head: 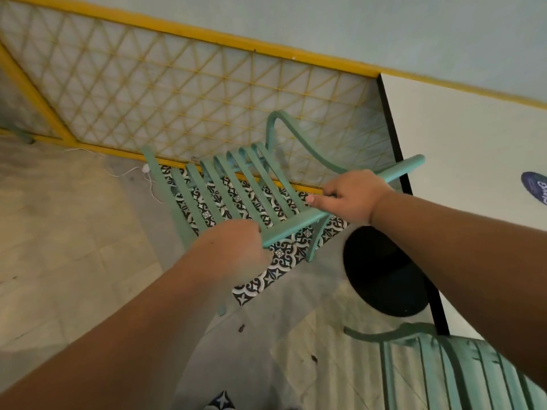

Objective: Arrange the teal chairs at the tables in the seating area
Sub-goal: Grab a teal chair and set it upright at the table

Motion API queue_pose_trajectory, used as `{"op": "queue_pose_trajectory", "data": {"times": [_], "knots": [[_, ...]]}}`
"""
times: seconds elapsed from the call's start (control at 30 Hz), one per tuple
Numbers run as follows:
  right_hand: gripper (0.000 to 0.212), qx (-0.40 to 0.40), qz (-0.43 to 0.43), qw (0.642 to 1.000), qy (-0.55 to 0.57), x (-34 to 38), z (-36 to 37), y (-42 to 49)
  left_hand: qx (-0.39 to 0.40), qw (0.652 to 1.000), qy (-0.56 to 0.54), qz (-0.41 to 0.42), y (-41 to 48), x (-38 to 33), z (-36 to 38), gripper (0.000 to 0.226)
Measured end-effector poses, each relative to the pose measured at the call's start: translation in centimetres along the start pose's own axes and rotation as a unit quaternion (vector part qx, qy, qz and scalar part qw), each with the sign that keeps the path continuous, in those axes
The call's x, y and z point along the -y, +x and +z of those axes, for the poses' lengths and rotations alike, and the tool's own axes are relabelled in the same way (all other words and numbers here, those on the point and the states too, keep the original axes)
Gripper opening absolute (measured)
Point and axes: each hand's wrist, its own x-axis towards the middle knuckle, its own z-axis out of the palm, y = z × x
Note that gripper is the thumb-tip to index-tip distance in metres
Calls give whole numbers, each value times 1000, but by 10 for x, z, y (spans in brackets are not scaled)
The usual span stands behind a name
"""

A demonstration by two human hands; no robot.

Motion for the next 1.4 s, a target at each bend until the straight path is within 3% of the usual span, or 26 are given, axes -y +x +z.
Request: {"op": "queue_pose_trajectory", "data": {"times": [0.17, 0.5, 0.7, 0.93, 1.03, 1.4], "knots": [[98, 54, 20, 996, -72, -28, 0, 15, -14, 999, 41, -1, 5, -1, 2, 16], [93, 41, 58, 994, -84, -23, -1, 15, -39, 998, 45, 12, 7, 1, 3, 9], [103, 64, 65, 993, -80, -10, -4, 12, -81, 991, 84, 61, -3, 15, 1, 12], [95, 80, 88, 992, -42, 14, 0, -4, -58, 988, 114, 82, -10, 37, -9, 14], [92, 75, 87, 993, -30, 31, -1, -5, -45, 986, 133, 85, -10, 56, -17, 5], [93, 99, 73, 992, 10, 77, -7, 12, -6, 982, 168, 88, 1, 113, -45, 13]]}}
